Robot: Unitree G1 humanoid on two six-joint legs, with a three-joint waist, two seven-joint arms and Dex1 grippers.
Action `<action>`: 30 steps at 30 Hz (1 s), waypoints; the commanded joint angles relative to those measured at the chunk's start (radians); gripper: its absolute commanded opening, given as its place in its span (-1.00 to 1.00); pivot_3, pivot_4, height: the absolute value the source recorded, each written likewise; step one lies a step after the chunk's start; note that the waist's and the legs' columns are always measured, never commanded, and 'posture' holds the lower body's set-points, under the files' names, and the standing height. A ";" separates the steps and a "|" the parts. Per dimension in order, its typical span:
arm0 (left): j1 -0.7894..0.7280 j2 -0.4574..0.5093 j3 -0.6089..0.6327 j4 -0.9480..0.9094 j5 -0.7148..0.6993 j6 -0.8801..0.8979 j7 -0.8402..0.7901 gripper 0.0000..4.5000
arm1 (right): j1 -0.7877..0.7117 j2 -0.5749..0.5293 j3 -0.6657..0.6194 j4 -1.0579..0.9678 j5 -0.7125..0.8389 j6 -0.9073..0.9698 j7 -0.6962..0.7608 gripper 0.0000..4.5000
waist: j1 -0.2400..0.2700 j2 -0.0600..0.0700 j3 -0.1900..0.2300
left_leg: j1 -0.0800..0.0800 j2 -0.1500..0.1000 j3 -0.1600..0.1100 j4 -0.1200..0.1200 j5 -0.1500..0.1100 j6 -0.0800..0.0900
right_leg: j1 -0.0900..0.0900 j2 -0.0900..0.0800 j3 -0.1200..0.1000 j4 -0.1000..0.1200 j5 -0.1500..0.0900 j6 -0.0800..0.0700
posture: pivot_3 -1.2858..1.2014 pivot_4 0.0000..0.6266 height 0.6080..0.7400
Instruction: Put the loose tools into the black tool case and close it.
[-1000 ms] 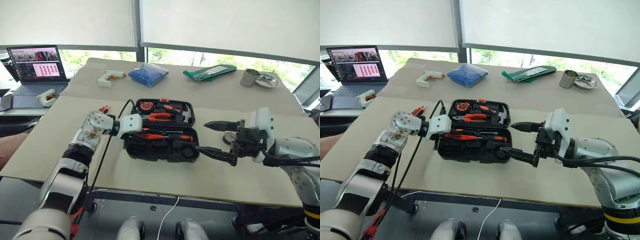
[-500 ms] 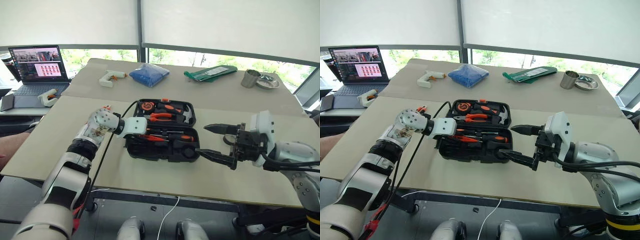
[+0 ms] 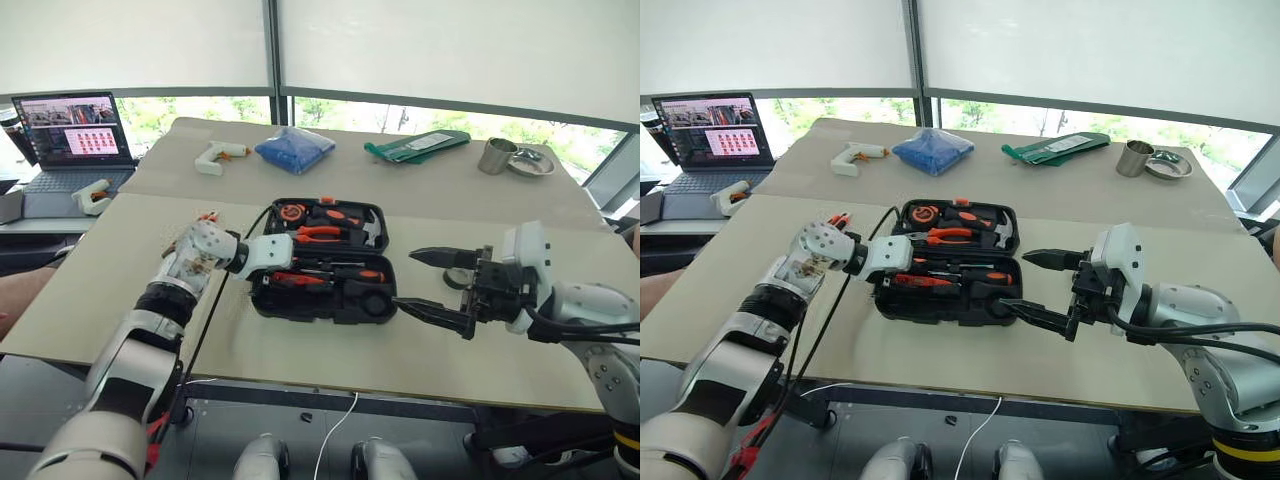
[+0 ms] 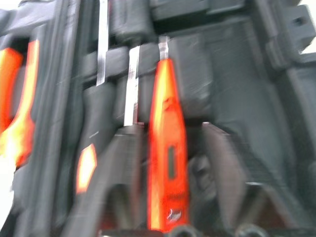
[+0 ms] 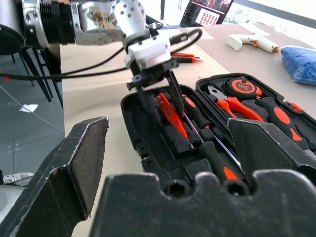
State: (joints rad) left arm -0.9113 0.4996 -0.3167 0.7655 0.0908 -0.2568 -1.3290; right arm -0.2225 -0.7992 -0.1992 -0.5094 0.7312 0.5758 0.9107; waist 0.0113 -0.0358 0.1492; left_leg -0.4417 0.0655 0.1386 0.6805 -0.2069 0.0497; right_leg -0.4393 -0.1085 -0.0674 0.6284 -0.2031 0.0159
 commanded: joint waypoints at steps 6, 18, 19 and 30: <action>-0.003 0.037 0.192 -0.039 -0.205 -0.009 -0.051 0.58 | -0.038 0.016 0.000 0.013 0.002 -0.024 0.010 1.00 | 0.000 0.000 0.000 | 0.000 0.000 0.000 0.000 0.000 0.000 | 0.000 0.000 0.000 0.000 0.000 0.000 | 0.03 -0.52 0.98; 0.022 -0.062 0.203 0.059 -0.218 -0.007 -0.017 -1.00 | -0.044 0.030 0.015 0.024 -0.012 -0.034 0.009 1.00 | 0.001 0.000 0.000 | 0.000 -0.001 0.000 0.001 0.000 0.000 | 0.001 0.000 -0.001 0.000 0.000 0.001 | 0.03 -0.52 0.98; 0.024 -0.066 0.204 0.064 -0.215 -0.009 -0.011 -1.00 | -0.043 0.031 0.015 0.023 -0.014 -0.035 0.007 1.00 | 0.000 0.000 0.000 | 0.000 -0.001 0.000 0.001 0.000 0.000 | 0.001 0.000 -0.001 0.000 0.000 0.001 | 0.03 -0.52 0.98; 0.040 -0.073 0.175 0.174 -0.135 0.000 0.061 -1.00 | -0.024 0.049 0.007 0.008 -0.031 -0.046 -0.024 1.00 | 0.000 0.000 0.000 | 0.000 -0.001 0.000 0.002 0.000 0.000 | 0.001 0.000 0.000 0.001 0.000 0.000 | 0.03 -0.52 0.98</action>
State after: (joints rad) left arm -0.8635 0.4247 -0.1332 0.9219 -0.0732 -0.2700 -1.2850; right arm -0.2475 -0.7513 -0.1686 -0.4796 0.6924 0.5525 0.8976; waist 0.0117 -0.0359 0.1492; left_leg -0.4416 0.0646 0.1384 0.6822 -0.2069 0.0498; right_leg -0.4383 -0.1085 -0.0679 0.6292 -0.2026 0.0163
